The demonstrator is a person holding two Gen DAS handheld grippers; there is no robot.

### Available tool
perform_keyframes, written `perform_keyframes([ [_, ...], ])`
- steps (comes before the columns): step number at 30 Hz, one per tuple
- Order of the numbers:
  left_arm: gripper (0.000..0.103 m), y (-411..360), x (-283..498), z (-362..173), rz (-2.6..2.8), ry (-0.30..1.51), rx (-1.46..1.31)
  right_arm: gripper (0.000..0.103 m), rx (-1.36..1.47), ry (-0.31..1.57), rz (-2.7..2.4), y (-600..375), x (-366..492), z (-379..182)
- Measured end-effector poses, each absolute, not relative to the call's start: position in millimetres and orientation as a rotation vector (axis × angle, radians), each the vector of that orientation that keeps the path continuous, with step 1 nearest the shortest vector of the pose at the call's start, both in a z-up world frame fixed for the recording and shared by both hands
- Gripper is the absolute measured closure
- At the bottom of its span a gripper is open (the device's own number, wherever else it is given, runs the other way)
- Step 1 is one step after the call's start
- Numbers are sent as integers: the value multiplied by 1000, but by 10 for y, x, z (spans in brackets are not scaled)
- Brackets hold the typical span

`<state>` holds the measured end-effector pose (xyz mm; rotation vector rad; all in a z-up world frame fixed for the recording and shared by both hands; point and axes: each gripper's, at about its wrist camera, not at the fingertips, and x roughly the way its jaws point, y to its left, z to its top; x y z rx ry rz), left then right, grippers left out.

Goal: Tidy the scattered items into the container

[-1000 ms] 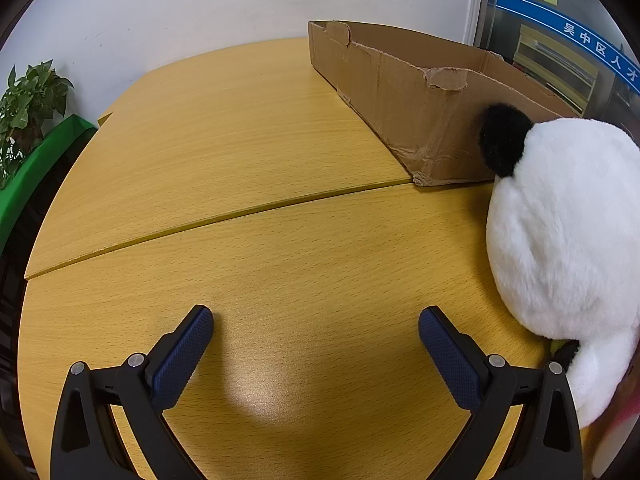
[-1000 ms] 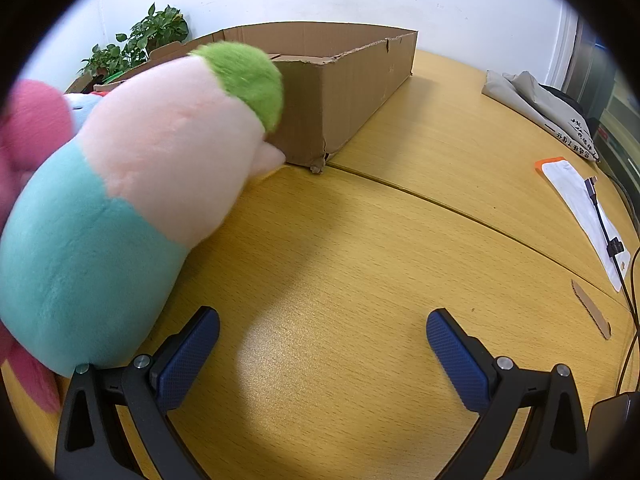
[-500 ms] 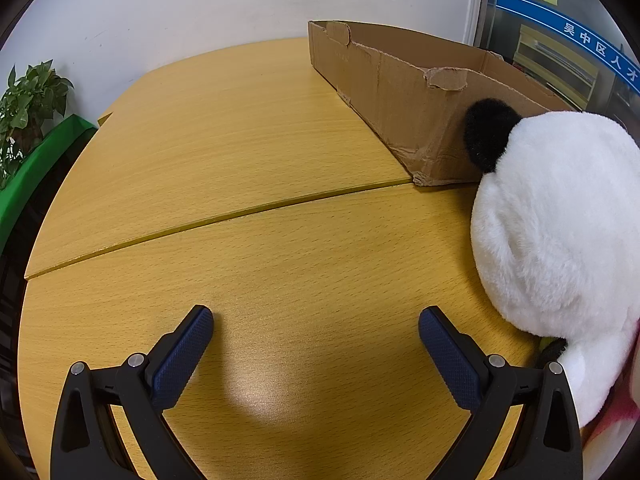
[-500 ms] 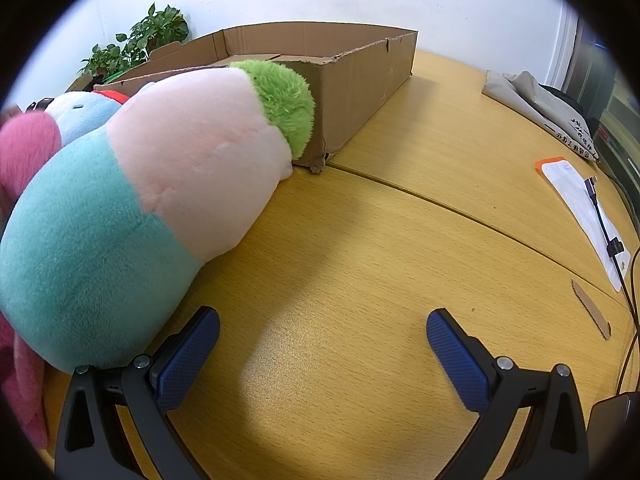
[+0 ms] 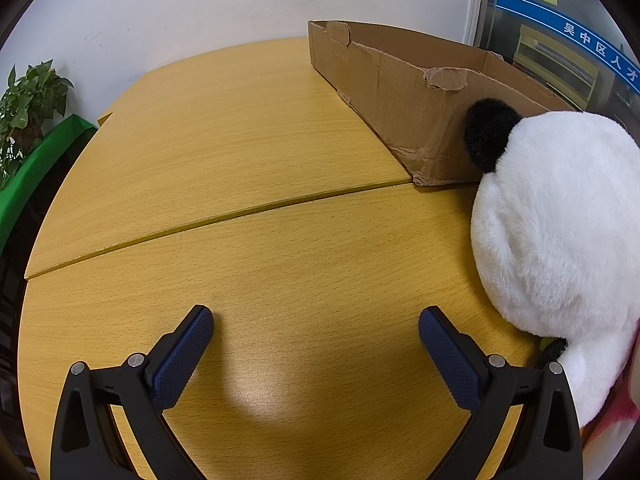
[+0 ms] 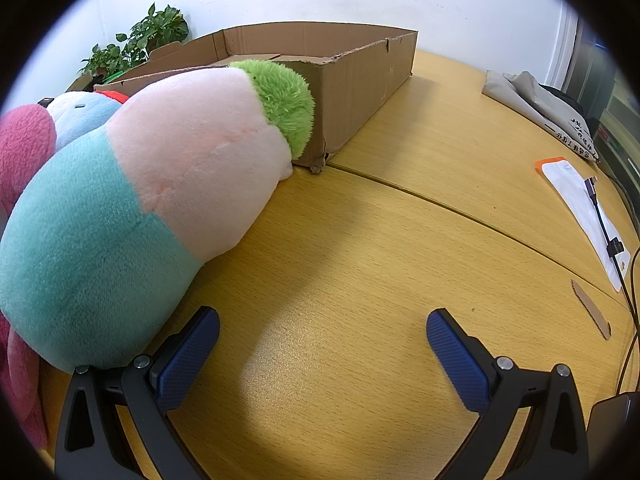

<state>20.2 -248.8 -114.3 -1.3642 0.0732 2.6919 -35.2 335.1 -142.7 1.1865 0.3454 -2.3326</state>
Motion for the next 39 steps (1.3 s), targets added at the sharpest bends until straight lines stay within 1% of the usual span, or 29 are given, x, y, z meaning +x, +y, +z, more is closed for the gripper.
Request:
perform_keyframes([
  [20, 0, -2487, 200, -1143, 2692, 72, -1365, 0, 1187, 345, -2334, 3351, -353, -1426],
  [30, 0, -2416, 324, -1119, 2769, 9, -1422, 0, 1196, 332, -2353, 3344, -310, -1425],
  [34, 0, -2422, 647, -876, 2923, -112, -1332, 0, 1227, 328, -2396, 3458, -202, -1423],
  [36, 0, -2387, 921, -673, 2990, -164, -1259, 0, 1234, 365, -2458, 3526, -61, -1381],
  [39, 0, -2252, 1352, -357, 3083, -160, -1120, 0, 1173, 388, -2544, 3637, 258, -1213],
])
